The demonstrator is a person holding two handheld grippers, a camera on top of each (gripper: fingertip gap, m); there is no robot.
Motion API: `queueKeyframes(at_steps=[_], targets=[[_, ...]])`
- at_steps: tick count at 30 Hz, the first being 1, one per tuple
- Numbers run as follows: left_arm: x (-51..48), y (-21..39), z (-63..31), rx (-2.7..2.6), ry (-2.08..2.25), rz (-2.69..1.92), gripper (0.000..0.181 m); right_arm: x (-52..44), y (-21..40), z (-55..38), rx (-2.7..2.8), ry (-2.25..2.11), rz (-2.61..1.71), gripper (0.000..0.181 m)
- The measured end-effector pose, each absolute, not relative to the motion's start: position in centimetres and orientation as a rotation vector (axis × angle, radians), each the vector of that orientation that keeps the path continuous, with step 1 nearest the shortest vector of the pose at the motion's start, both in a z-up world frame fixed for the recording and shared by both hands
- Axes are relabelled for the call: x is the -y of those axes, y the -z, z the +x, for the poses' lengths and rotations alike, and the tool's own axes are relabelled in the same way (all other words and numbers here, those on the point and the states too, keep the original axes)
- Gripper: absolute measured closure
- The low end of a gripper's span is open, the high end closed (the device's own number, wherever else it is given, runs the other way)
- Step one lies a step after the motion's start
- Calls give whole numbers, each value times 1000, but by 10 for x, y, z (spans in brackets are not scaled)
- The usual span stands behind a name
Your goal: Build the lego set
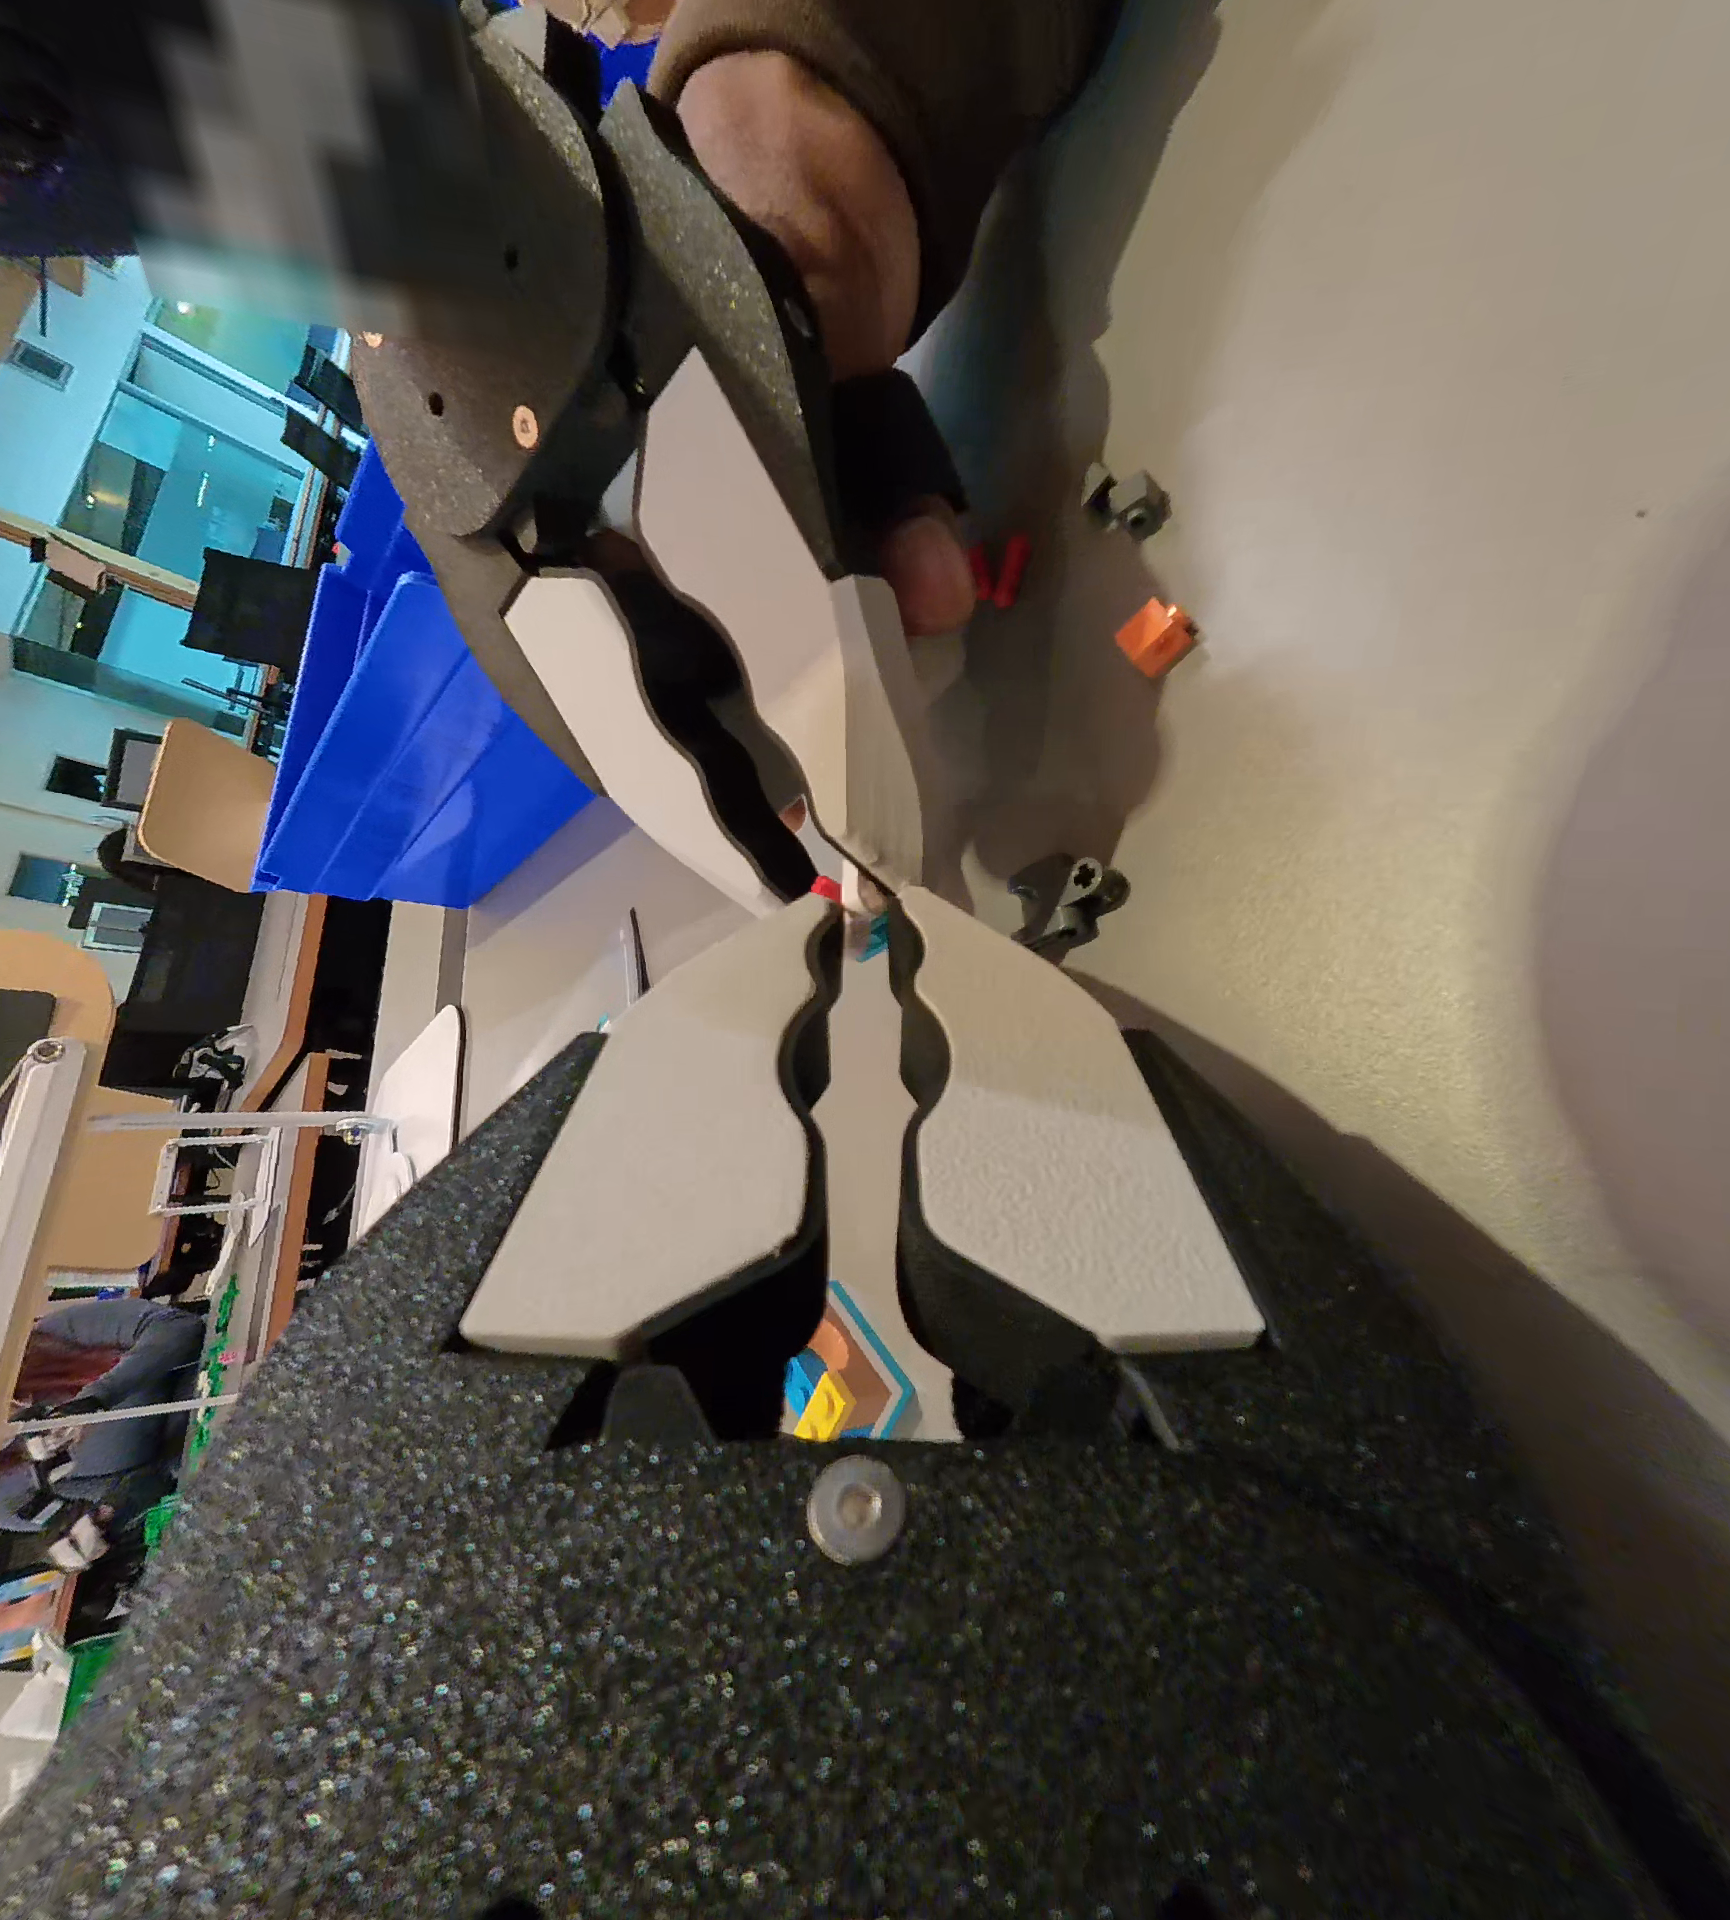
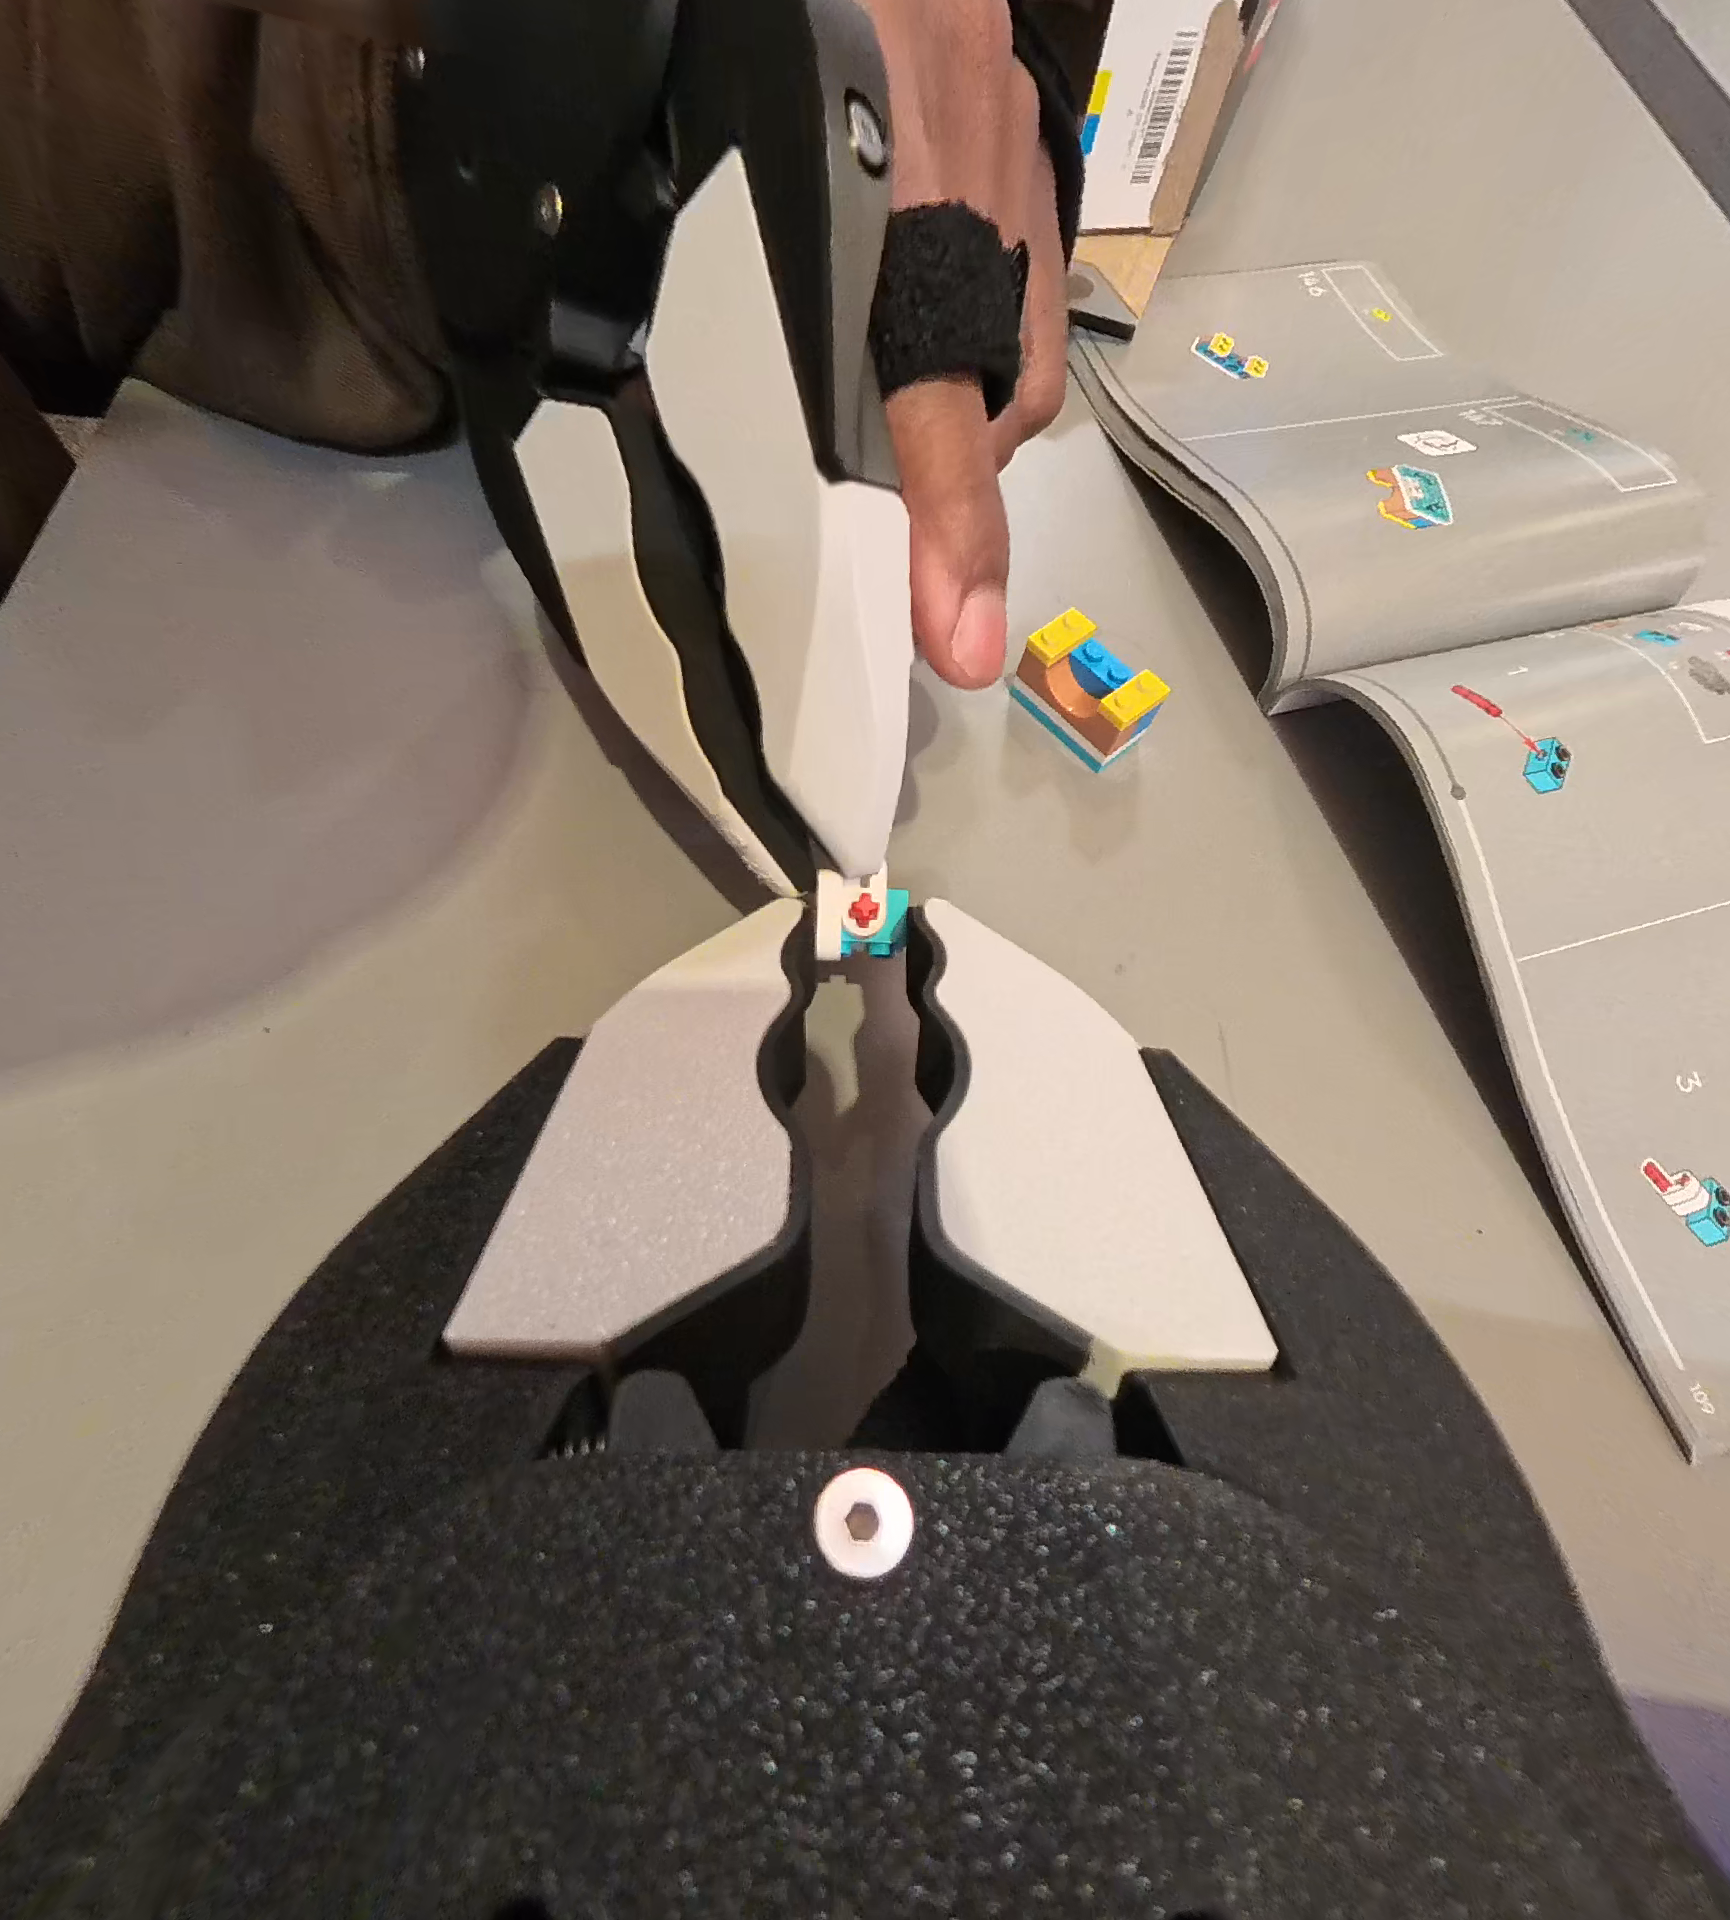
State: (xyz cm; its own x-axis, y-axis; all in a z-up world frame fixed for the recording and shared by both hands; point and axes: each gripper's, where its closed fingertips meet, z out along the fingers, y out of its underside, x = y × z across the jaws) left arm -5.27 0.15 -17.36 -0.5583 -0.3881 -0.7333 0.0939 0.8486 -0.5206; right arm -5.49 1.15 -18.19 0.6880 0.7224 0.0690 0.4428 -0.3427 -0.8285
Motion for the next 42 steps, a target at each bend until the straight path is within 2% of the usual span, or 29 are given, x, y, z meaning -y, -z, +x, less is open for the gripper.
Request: queueKeyframes(at_steps=[13,23,42], targets=[[-2,174,-53,-2104,684,-273,176,-11,187,-53,929,-334,-2004,165],[-2,171,-56,-2181,940,-561,177,-9,192,-52,976,-290,-2009,165],[-6,185,-55,-2262,987,-800,177,-7,195,-56,1009,-284,-2007,165]])
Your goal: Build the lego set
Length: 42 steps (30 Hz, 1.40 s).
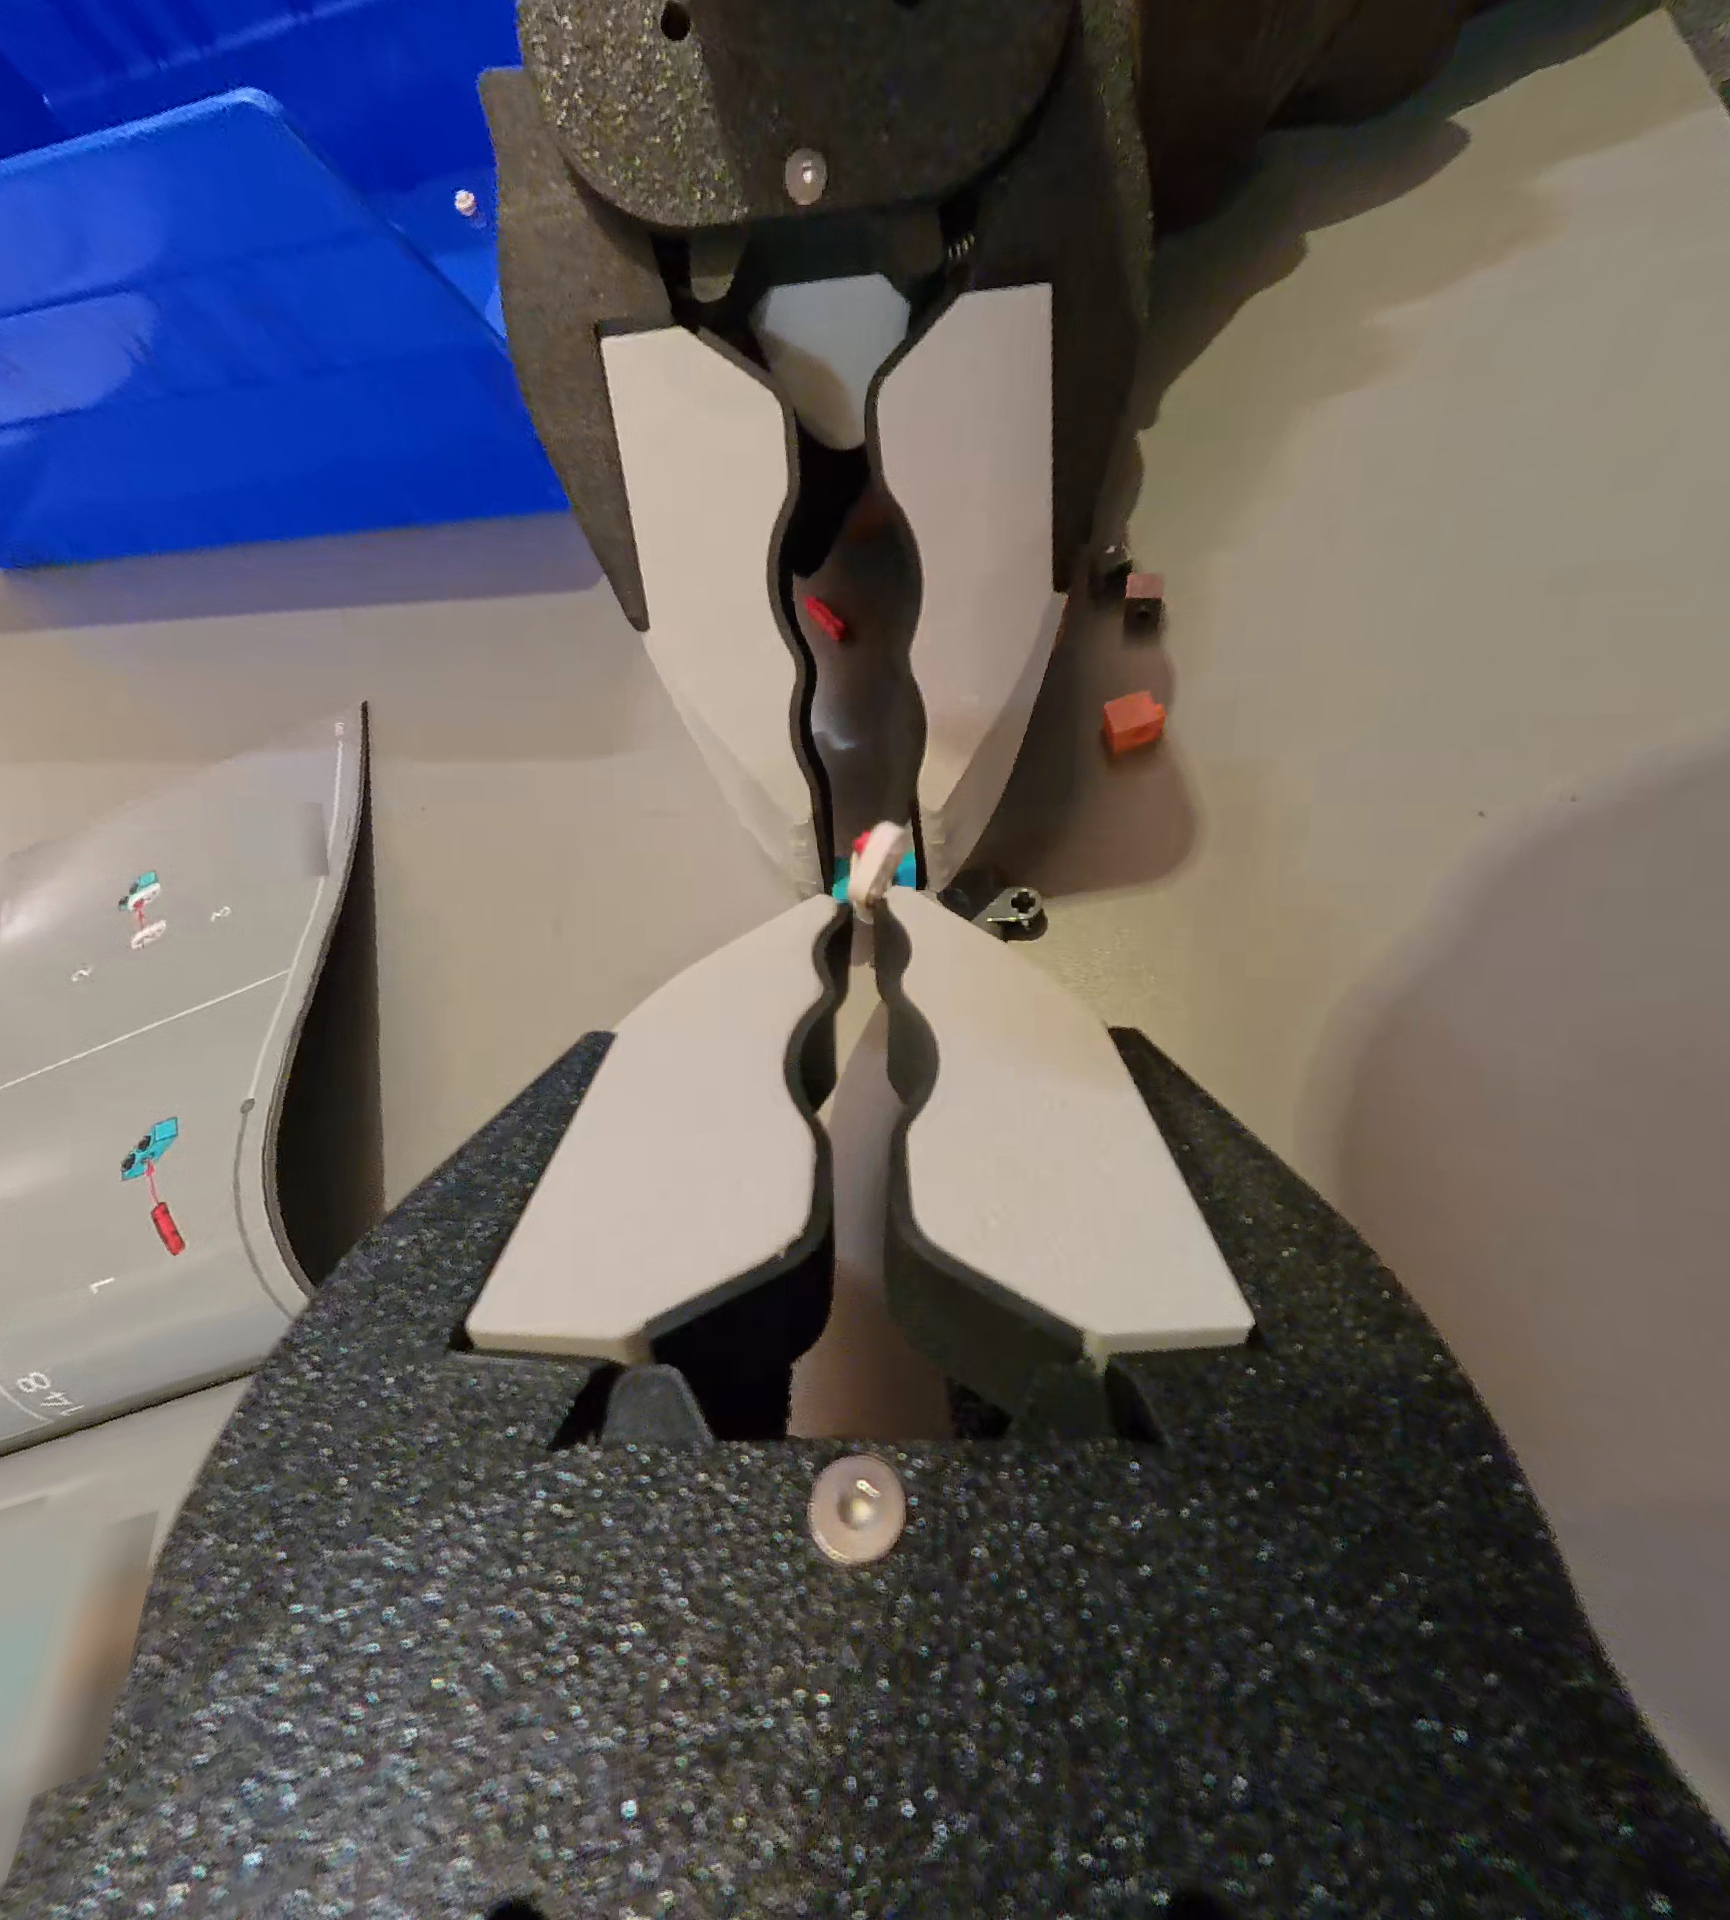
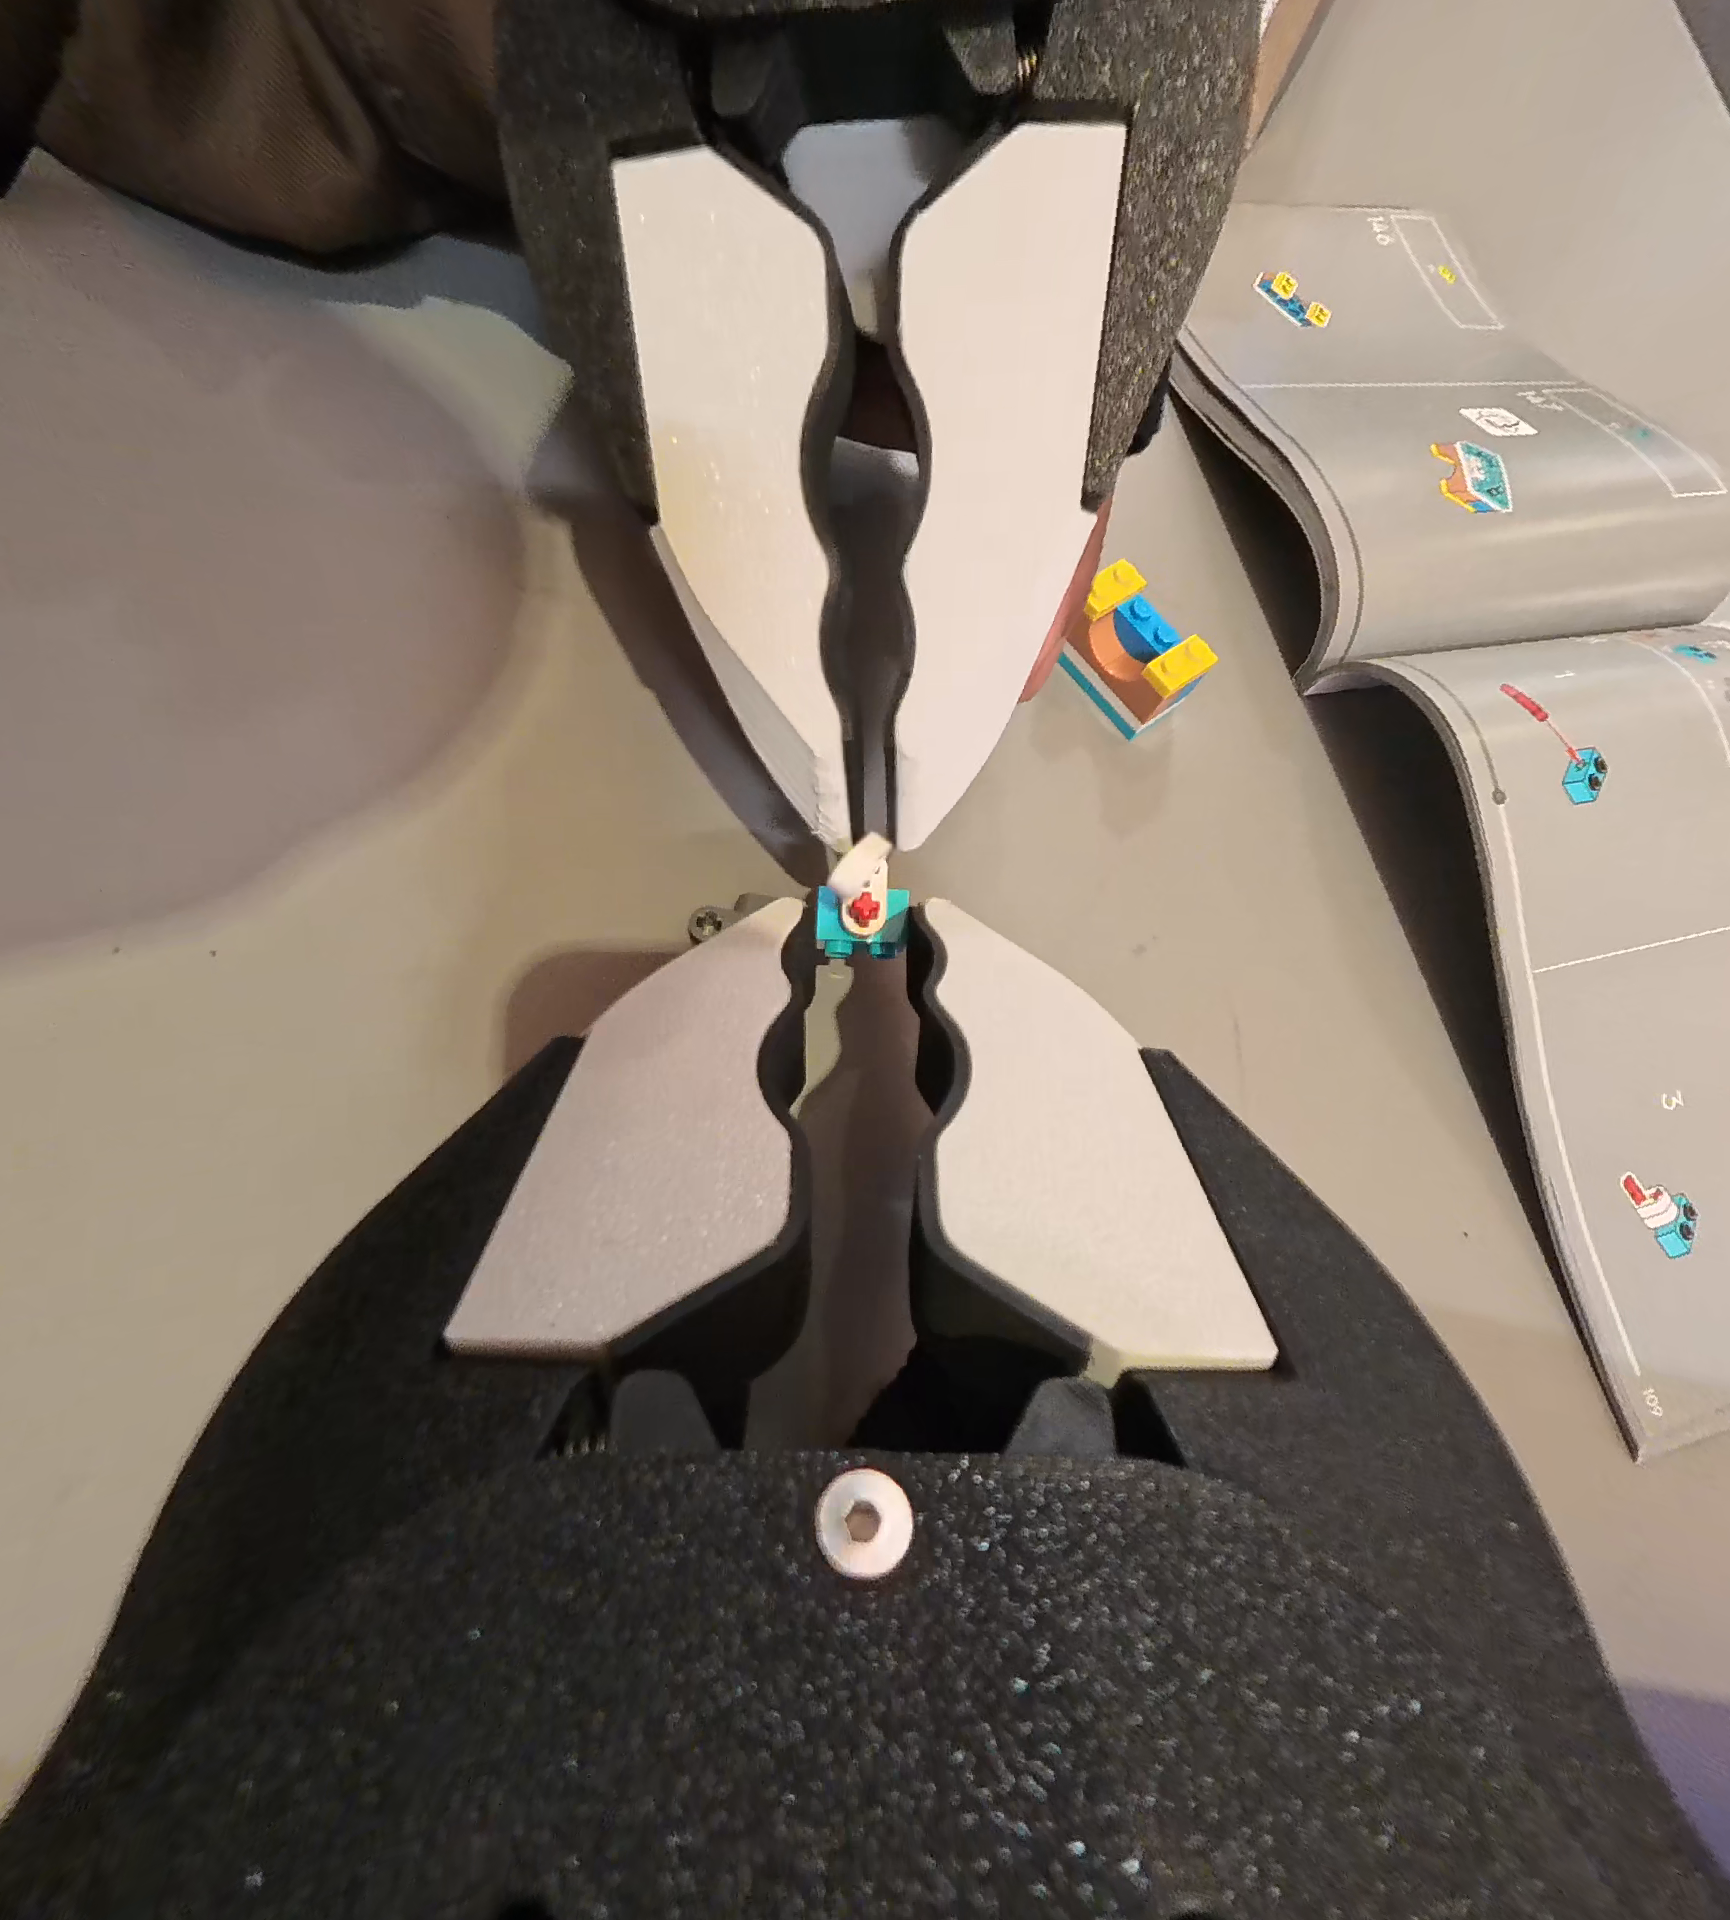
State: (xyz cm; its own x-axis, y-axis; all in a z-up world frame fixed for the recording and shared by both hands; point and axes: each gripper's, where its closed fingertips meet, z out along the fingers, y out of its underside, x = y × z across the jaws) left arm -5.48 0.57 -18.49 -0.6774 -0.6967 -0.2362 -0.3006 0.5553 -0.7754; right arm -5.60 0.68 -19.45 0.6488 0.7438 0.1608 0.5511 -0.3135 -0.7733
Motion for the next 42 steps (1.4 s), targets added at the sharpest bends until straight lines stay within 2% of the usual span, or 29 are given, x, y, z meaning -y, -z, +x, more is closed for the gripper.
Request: queueKeyframes(at_steps=[9,19,27,33,42], targets=[[-6,183,-56,-2265,1016,-831,175,-6,195,-56,1012,-286,-2007,165],[1,177,-54,-2147,759,-346,168,-6,193,-57,1008,-309,-1998,165],[1,178,-53,-2114,714,-257,169,-4,192,-59,1017,-319,-1987,165],[2,182,-54,-2164,730,-317,174,-5,194,-59,1035,-288,-1989,165],[2,180,-57,-2275,893,-671,177,-3,196,-62,1084,-240,-1970,165]])
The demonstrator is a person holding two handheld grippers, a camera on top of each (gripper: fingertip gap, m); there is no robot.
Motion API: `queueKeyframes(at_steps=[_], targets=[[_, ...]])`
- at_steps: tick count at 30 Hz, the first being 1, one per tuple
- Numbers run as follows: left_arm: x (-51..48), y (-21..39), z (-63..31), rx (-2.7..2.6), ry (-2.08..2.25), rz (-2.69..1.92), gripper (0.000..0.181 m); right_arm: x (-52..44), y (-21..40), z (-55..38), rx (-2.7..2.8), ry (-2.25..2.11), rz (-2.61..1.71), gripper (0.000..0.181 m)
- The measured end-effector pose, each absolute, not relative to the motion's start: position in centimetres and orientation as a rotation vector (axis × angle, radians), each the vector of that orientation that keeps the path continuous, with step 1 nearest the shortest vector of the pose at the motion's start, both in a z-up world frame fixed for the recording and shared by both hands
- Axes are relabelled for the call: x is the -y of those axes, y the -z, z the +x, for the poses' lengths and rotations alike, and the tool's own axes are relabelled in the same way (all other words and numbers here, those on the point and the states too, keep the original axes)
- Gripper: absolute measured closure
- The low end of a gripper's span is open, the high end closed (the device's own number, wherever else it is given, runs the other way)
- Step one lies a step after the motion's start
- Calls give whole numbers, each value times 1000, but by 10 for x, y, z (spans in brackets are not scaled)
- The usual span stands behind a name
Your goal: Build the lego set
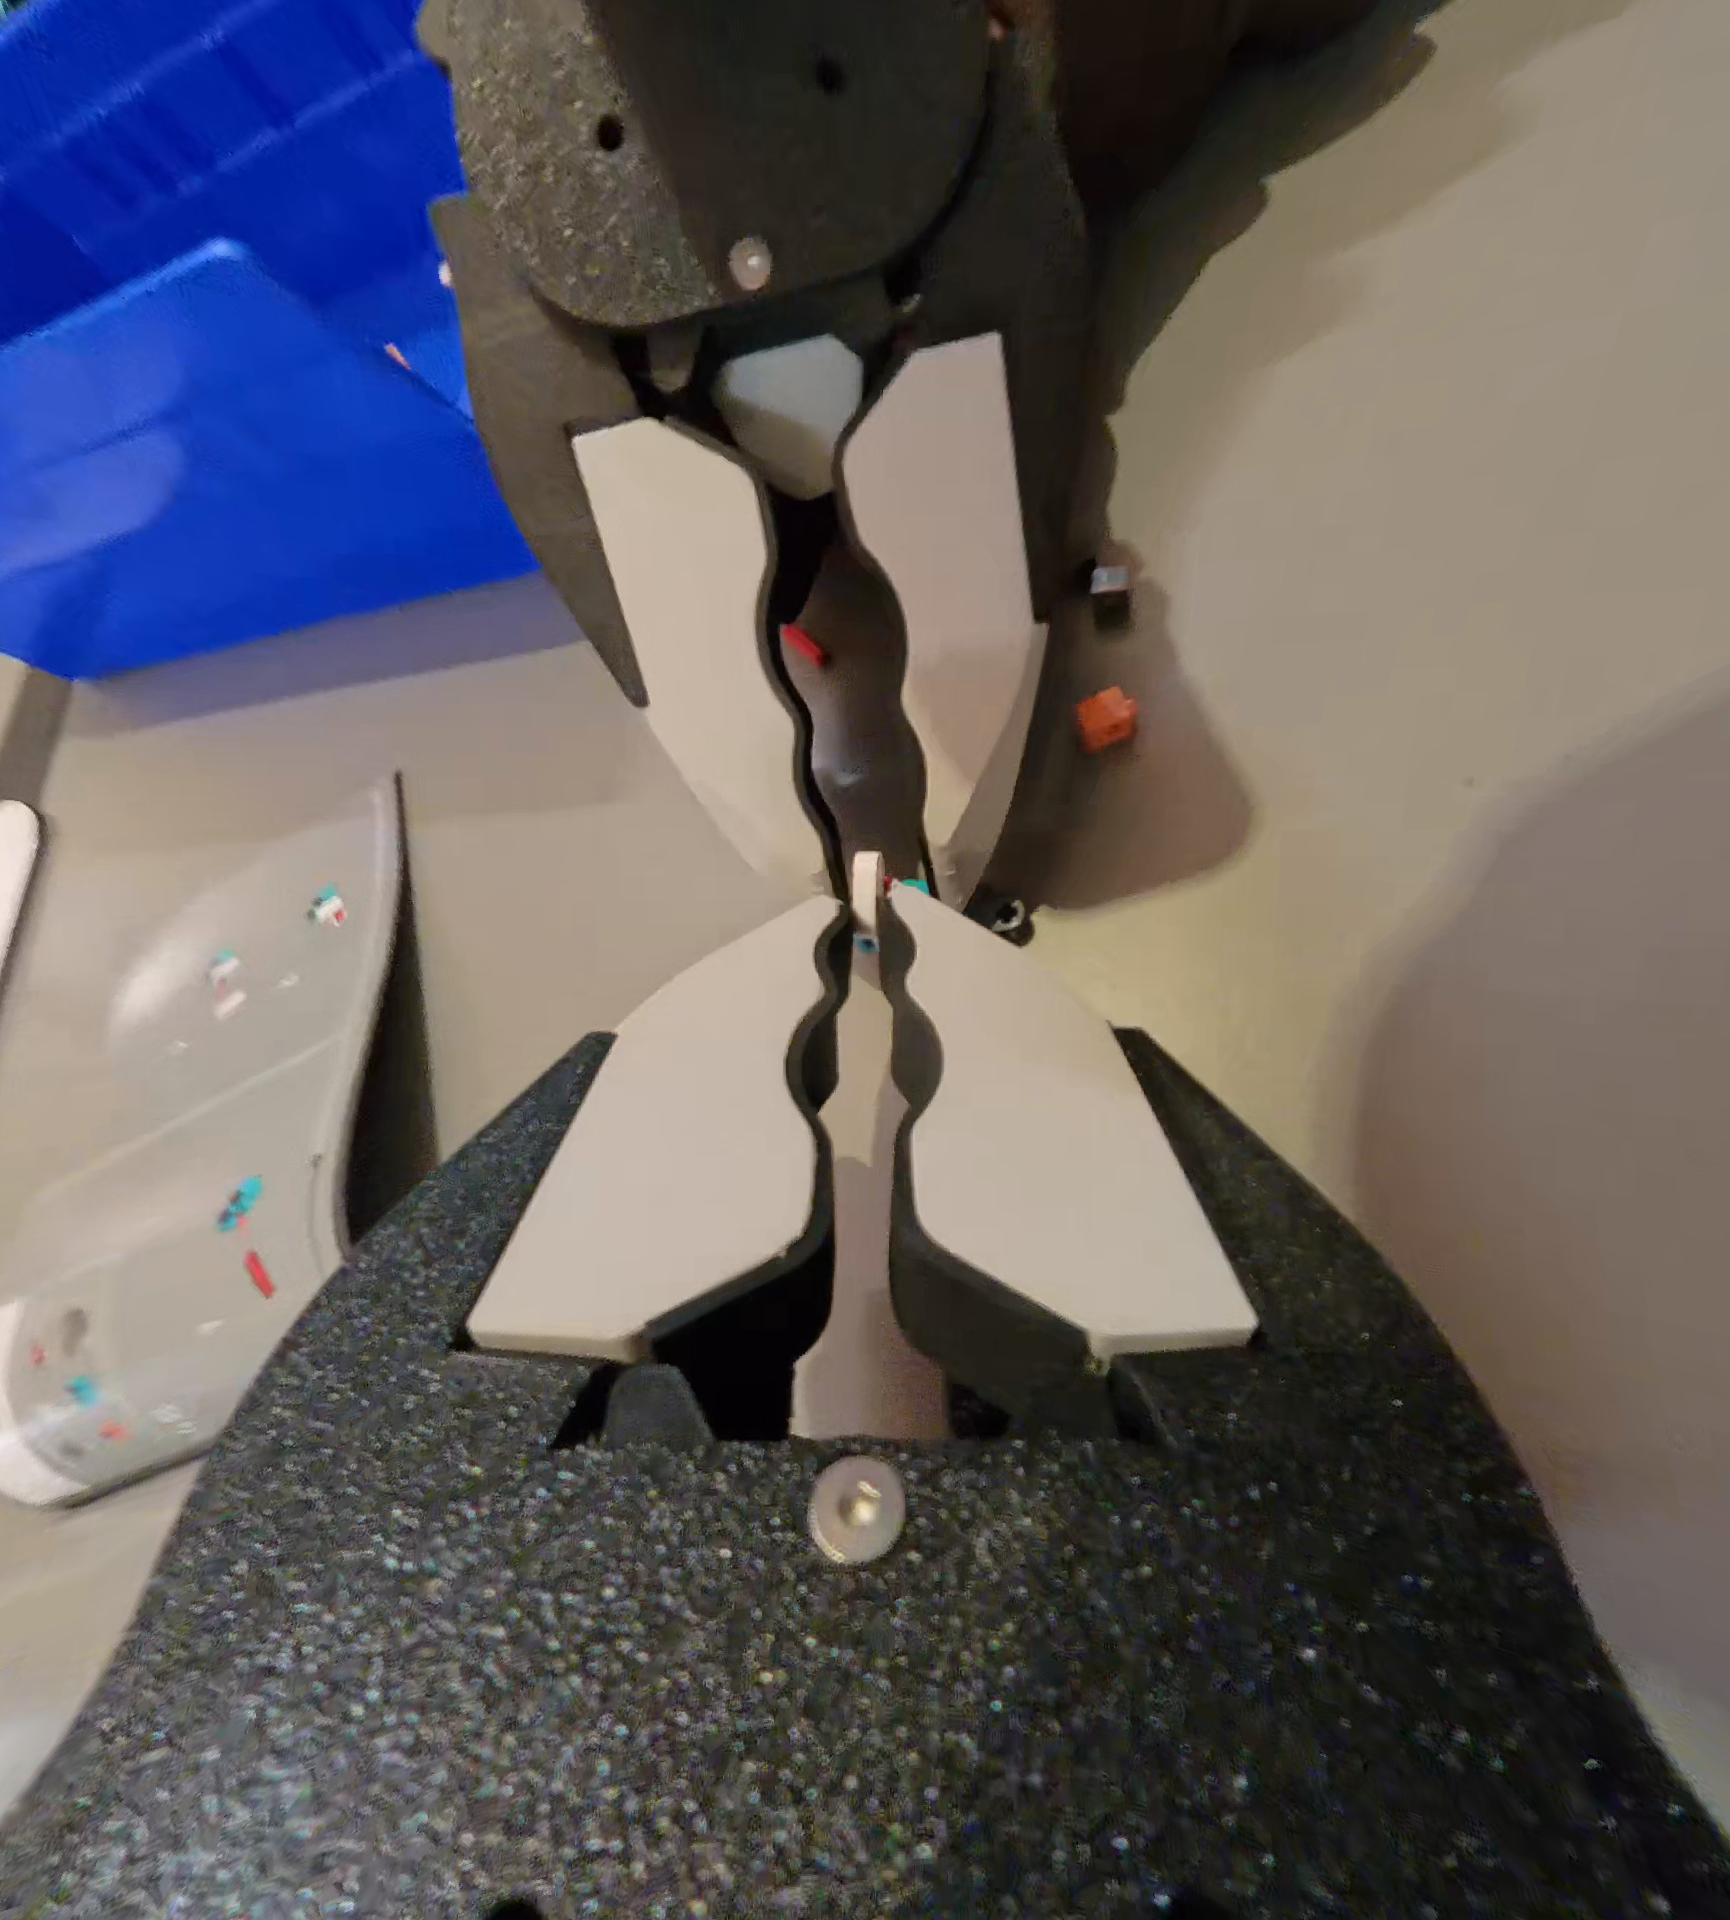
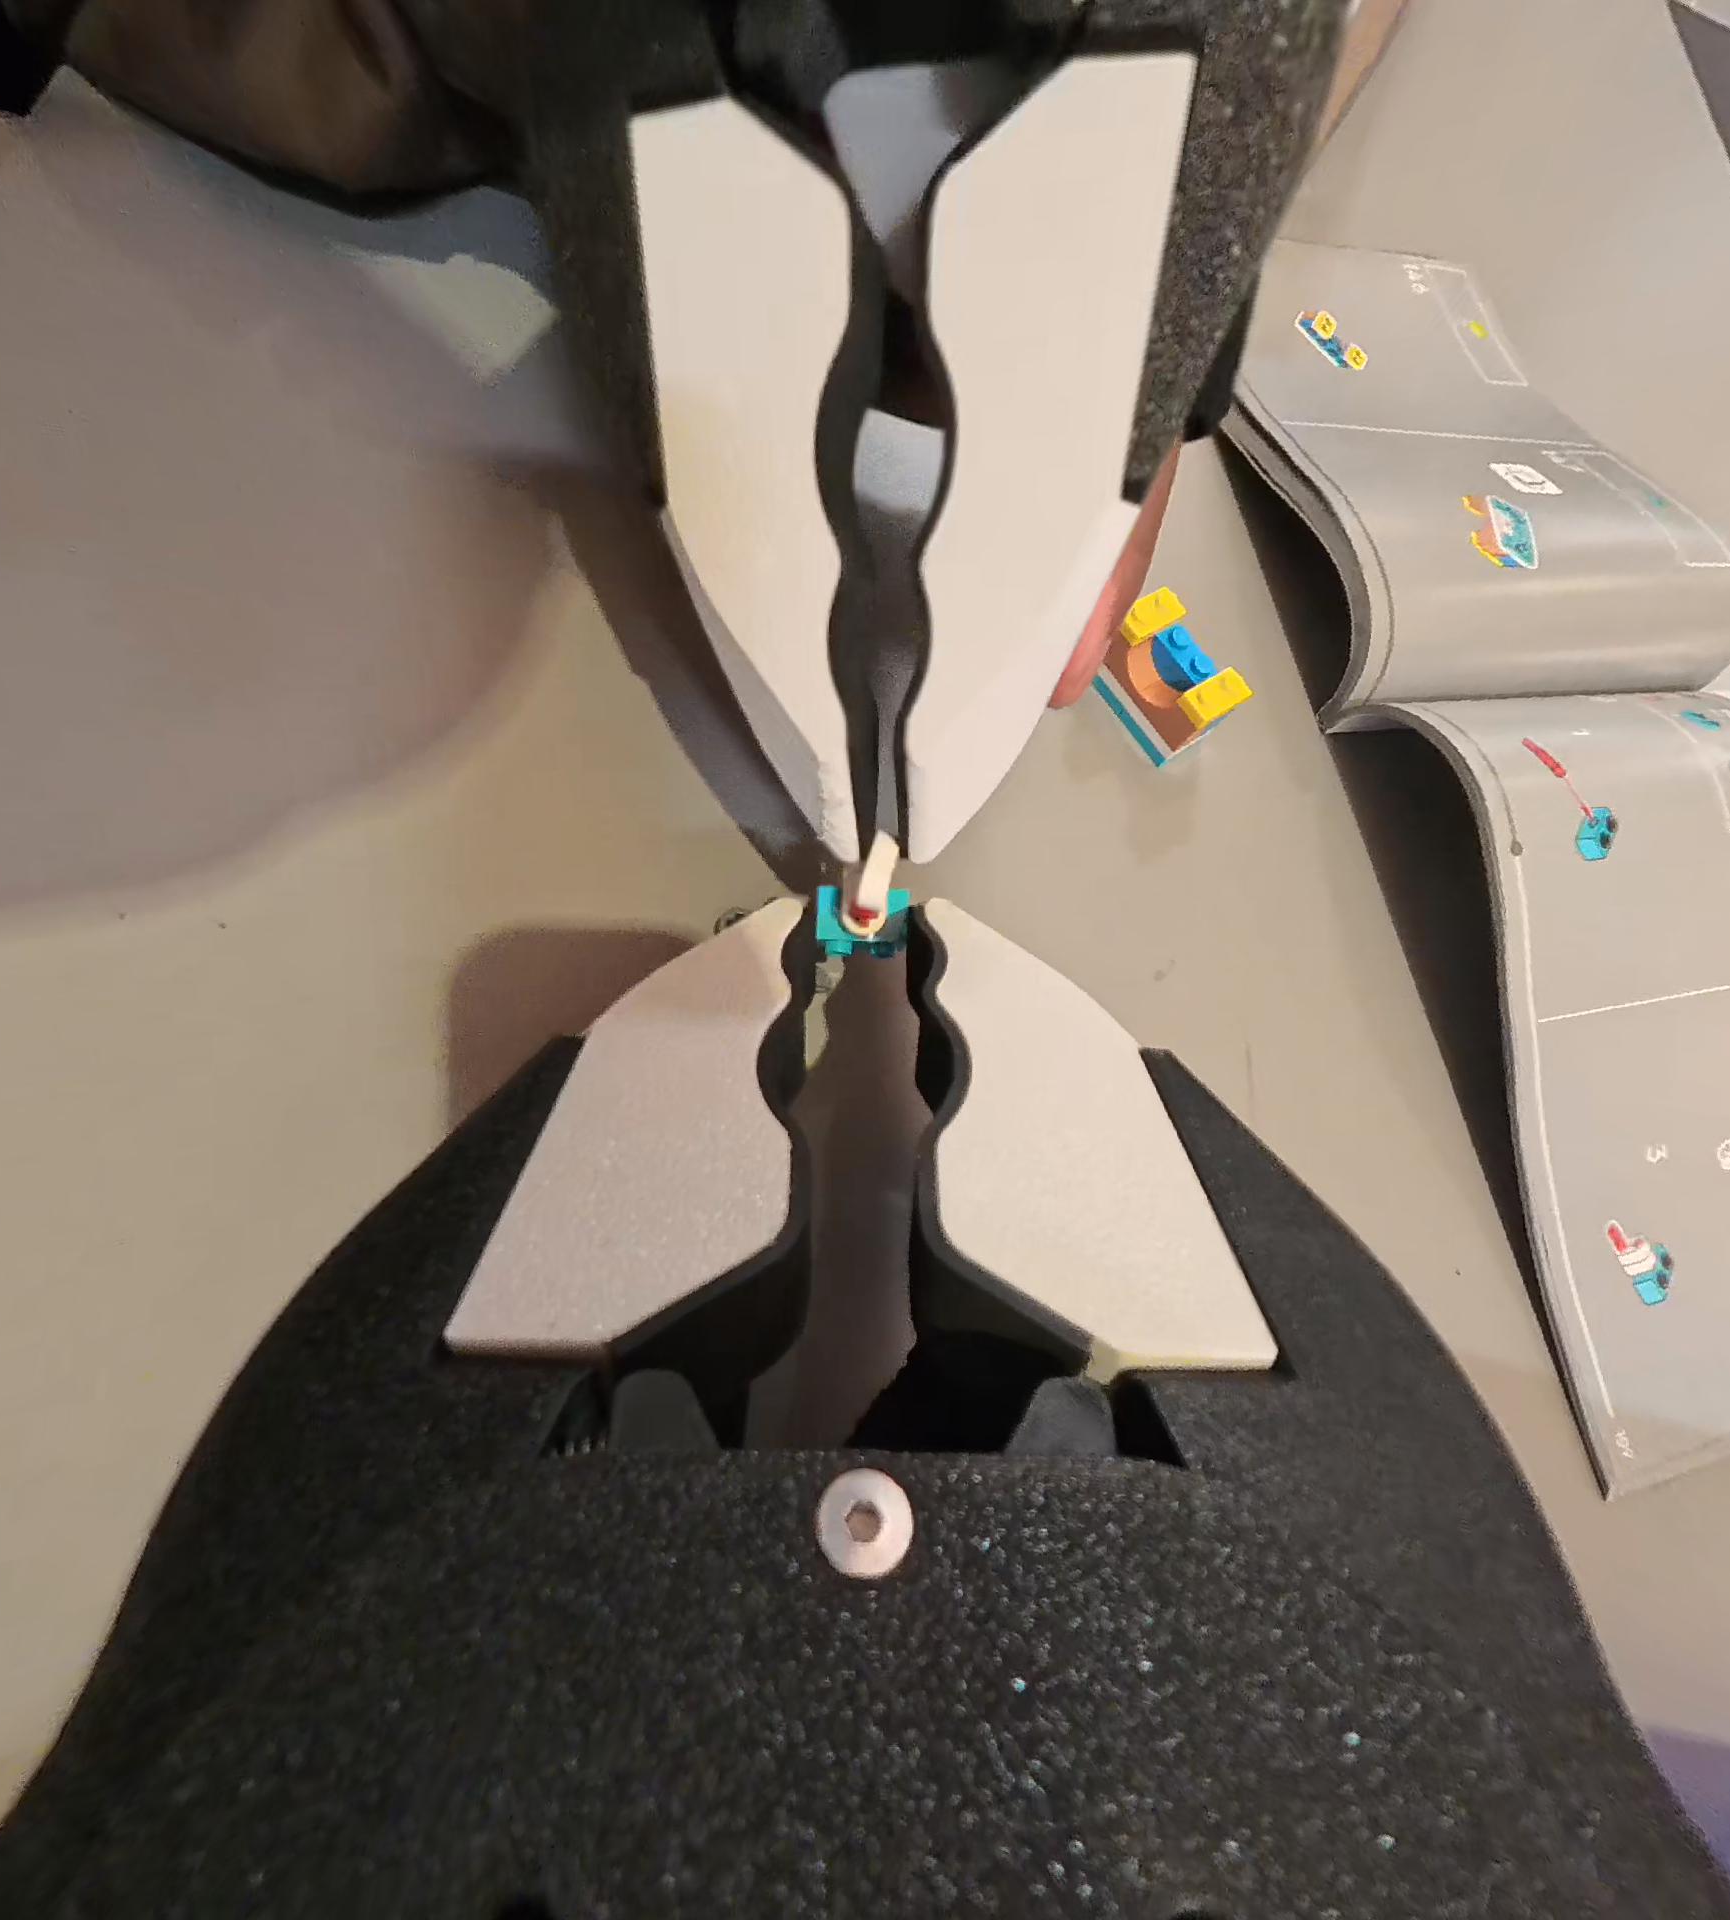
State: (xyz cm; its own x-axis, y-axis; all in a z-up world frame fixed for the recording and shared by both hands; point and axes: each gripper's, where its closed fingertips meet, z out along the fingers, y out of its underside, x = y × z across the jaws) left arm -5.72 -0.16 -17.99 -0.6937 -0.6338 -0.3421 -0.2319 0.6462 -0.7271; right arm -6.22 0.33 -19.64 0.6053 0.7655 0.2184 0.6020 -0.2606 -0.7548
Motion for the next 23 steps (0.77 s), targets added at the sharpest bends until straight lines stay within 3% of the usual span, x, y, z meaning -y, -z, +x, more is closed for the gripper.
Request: queueKeyframes(at_steps=[23], targets=[[-2,184,-56,-2275,1097,-1005,174,-2,195,-63,1083,-243,-1955,165]])
